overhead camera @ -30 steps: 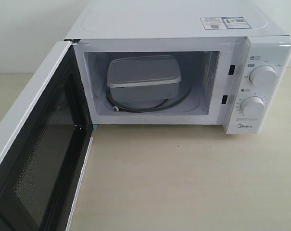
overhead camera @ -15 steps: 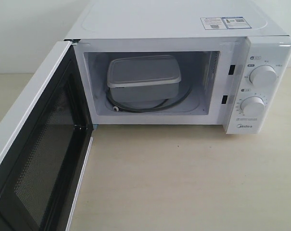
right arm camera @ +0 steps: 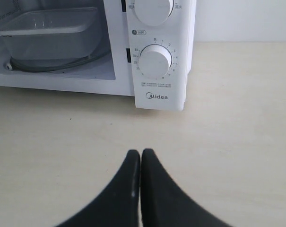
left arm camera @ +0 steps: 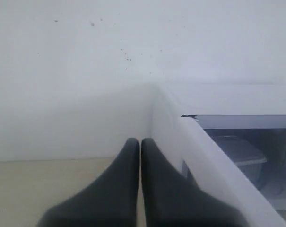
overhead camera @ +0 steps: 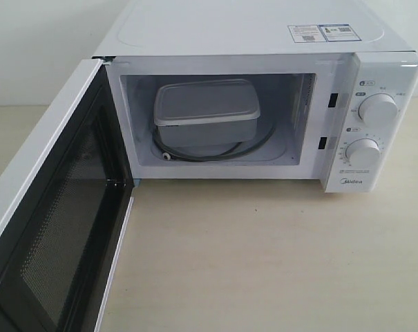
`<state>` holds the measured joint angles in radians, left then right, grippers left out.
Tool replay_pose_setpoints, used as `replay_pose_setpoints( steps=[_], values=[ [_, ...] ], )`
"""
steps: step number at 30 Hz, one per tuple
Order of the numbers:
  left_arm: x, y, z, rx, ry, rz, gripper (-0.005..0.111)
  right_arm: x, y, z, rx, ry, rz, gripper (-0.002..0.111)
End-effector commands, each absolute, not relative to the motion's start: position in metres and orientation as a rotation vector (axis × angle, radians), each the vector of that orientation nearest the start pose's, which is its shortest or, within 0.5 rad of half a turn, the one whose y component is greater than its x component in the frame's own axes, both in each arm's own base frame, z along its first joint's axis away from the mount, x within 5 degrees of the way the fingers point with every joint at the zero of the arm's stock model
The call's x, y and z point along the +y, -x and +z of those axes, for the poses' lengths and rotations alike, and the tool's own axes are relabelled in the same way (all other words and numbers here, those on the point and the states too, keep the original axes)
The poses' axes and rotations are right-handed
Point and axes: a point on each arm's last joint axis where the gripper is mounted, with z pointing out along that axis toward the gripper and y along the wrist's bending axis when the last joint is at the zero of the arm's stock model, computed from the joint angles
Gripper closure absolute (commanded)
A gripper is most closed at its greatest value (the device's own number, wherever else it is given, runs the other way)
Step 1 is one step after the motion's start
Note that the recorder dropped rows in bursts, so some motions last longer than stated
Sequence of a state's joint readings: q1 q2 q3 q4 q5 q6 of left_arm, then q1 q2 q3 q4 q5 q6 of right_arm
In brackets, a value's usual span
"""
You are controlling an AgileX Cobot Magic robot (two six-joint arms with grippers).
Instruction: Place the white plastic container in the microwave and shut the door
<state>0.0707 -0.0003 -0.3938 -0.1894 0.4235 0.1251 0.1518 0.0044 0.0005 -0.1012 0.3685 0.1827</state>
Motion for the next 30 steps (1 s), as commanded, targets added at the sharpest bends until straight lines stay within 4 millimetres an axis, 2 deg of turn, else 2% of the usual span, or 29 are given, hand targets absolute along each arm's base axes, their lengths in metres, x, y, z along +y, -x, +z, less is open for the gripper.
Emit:
replay_pose_setpoints(
  steps=[1, 5, 10, 14, 18, 22, 25, 30],
  values=[
    [-0.011, -0.006, 0.317, 1.581, 0.014, -0.097, 0.103, 0.004, -0.053, 0.180, 1.849, 0.042, 0.120, 0.108],
    [-0.015, 0.001, 0.326, 1.576, 0.010, -0.141, 0.103, 0.004, -0.053, 0.180, 1.849, 0.042, 0.120, 0.108],
    [-0.016, 0.001, 0.328, 1.552, 0.018, -0.167, 0.103, 0.004, -0.053, 0.180, 1.849, 0.042, 0.120, 0.108],
    [-0.016, -0.001, 0.341, 1.487, 0.033, -0.196, 0.103, 0.004, -0.053, 0.180, 1.849, 0.042, 0.120, 0.108],
    [-0.016, -0.029, 0.363, 1.613, 0.036, -0.233, 0.103, 0.004, -0.053, 0.180, 1.849, 0.042, 0.120, 0.108],
    [-0.019, -0.058, 0.384, 1.860, -0.146, -0.162, 0.103, 0.004, -0.053, 0.180, 1.849, 0.042, 0.120, 0.108],
    [-0.018, -0.086, 0.393, 1.994, -0.187, -0.174, 0.103, 0.004, -0.053, 0.180, 1.849, 0.042, 0.120, 0.108],
    [-0.009, -0.137, 0.388, 2.246, -0.251, -0.101, 0.103, 0.004, -0.053, 0.180, 1.849, 0.042, 0.120, 0.108]
  ],
)
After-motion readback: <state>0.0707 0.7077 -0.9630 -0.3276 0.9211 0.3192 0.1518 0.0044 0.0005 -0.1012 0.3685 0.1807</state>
